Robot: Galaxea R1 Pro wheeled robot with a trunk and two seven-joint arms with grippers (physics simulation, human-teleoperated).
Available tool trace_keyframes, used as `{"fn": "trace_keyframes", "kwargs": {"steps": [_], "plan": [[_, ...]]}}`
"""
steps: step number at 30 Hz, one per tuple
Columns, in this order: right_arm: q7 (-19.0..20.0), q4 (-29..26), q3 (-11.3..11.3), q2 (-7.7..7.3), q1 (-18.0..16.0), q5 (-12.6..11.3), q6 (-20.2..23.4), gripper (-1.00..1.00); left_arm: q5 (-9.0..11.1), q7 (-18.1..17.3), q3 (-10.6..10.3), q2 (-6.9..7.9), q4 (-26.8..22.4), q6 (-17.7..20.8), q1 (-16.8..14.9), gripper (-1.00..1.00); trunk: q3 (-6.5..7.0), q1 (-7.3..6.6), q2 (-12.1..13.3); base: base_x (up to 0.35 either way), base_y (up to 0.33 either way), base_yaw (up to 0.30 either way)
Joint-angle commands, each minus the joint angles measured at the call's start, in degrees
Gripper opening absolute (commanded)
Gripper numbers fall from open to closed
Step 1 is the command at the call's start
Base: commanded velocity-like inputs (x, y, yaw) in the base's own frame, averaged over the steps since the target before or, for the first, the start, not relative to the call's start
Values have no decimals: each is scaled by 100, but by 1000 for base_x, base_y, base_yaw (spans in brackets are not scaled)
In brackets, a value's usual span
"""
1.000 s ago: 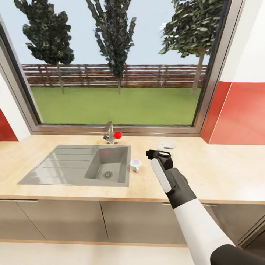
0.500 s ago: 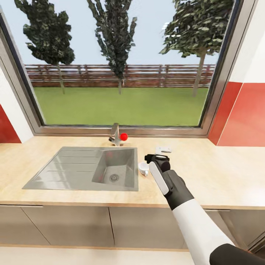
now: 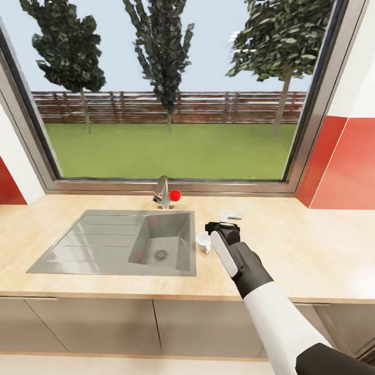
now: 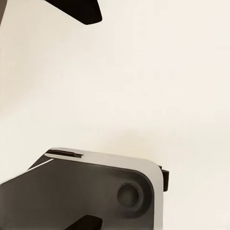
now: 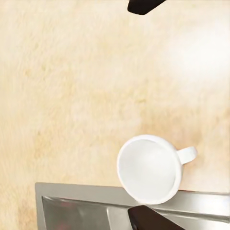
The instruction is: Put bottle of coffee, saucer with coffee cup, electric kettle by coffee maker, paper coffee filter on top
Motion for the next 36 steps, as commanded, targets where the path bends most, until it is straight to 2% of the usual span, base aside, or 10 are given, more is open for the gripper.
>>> {"fn": "trace_keyframes", "kwargs": {"steps": [1, 36], "plan": [[-55, -1, 8, 0, -7, -49, 10, 100, -59, 16, 38, 3, 11, -25, -7, 100, -13, 4, -13, 23, 0, 0], [-47, 554, 17, 0, -7, -85, 2, 100, -59, -32, 37, 4, 20, -18, -6, 100, -13, 4, -13, 60, 0, 0]]}}
